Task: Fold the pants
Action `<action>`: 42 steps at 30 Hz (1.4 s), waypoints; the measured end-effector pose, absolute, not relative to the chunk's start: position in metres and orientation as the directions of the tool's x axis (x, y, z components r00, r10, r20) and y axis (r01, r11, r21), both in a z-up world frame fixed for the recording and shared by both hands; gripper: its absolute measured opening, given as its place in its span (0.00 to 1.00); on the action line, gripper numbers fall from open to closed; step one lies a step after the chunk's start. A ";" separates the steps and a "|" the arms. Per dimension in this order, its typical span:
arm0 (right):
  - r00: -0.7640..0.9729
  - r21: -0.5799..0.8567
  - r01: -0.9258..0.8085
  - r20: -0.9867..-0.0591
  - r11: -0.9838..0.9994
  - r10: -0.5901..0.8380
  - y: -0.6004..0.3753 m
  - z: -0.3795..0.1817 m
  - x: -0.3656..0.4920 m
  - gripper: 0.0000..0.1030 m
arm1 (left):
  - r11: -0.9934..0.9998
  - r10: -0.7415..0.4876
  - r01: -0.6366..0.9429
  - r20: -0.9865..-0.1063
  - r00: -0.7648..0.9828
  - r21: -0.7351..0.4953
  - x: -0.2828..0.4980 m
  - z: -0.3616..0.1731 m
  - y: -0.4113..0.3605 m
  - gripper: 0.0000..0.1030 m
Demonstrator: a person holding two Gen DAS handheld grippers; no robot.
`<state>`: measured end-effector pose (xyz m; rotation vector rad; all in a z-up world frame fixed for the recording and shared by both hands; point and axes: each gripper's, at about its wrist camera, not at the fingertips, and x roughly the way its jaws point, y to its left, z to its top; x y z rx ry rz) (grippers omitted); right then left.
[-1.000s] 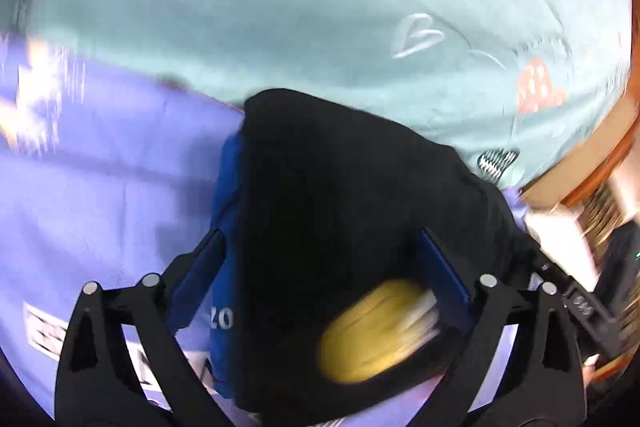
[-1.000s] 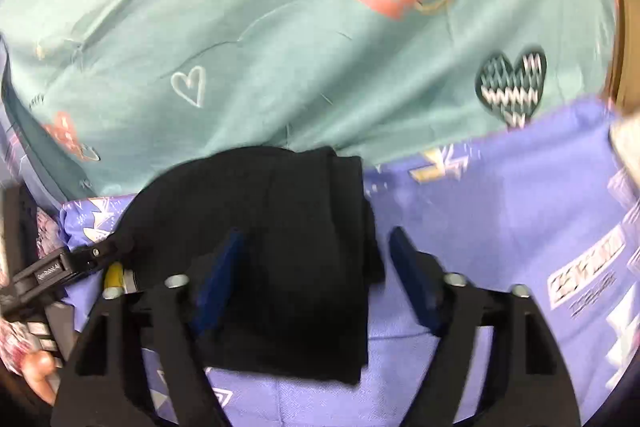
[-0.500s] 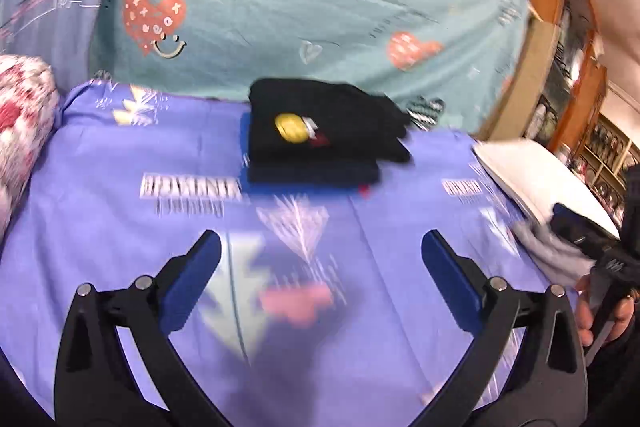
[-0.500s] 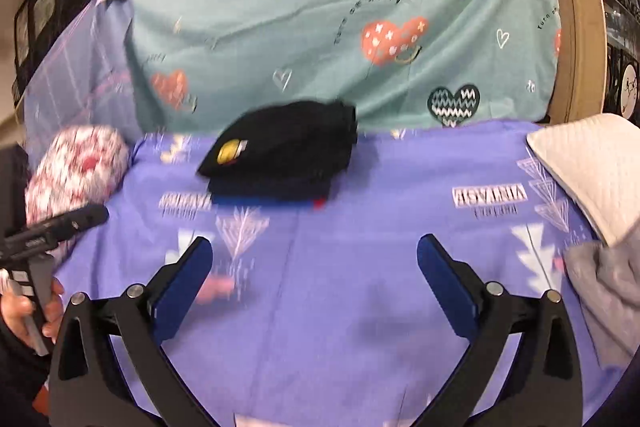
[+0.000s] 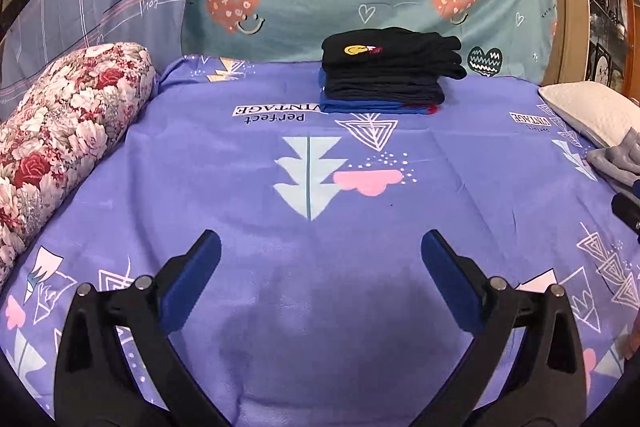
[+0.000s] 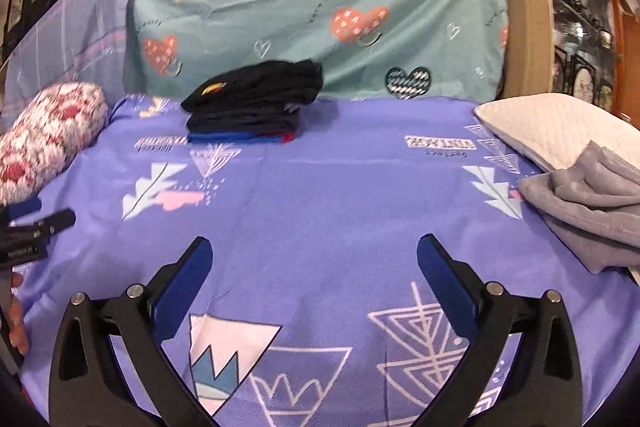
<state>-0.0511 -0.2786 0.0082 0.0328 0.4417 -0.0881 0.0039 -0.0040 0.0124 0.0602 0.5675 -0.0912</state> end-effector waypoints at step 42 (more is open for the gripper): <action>0.878 -0.005 0.109 -0.469 0.994 -0.098 -0.277 0.000 -0.042 0.99 | 0.997 -0.001 0.037 -0.495 0.869 0.061 0.003 0.010 -0.001 0.98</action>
